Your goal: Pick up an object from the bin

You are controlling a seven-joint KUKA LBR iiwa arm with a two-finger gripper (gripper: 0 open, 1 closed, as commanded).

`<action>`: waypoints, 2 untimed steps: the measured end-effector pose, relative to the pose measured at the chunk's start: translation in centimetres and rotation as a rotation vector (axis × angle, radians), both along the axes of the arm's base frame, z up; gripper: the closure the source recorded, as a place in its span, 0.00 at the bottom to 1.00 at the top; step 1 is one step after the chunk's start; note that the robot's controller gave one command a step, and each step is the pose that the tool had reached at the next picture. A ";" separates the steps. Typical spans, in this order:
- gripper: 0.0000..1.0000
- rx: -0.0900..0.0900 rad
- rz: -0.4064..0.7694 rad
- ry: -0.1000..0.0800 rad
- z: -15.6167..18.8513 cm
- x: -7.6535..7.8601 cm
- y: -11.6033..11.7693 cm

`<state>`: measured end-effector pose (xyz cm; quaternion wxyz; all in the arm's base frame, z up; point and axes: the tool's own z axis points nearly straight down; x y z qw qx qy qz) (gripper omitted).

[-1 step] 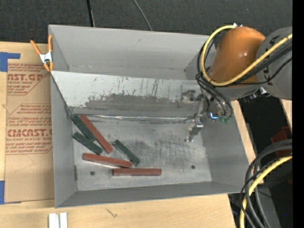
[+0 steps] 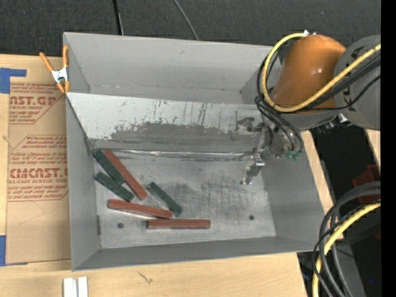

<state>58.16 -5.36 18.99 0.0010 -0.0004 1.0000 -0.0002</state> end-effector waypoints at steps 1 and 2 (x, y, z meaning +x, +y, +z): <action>0.00 -0.001 0.018 -0.004 -5.8 -2.7 1.0; 0.00 0.001 -0.006 0.000 -11.6 -2.3 6.1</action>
Offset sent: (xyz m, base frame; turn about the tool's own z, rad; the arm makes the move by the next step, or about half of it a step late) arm -0.0212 0.0648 -0.1199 0.0067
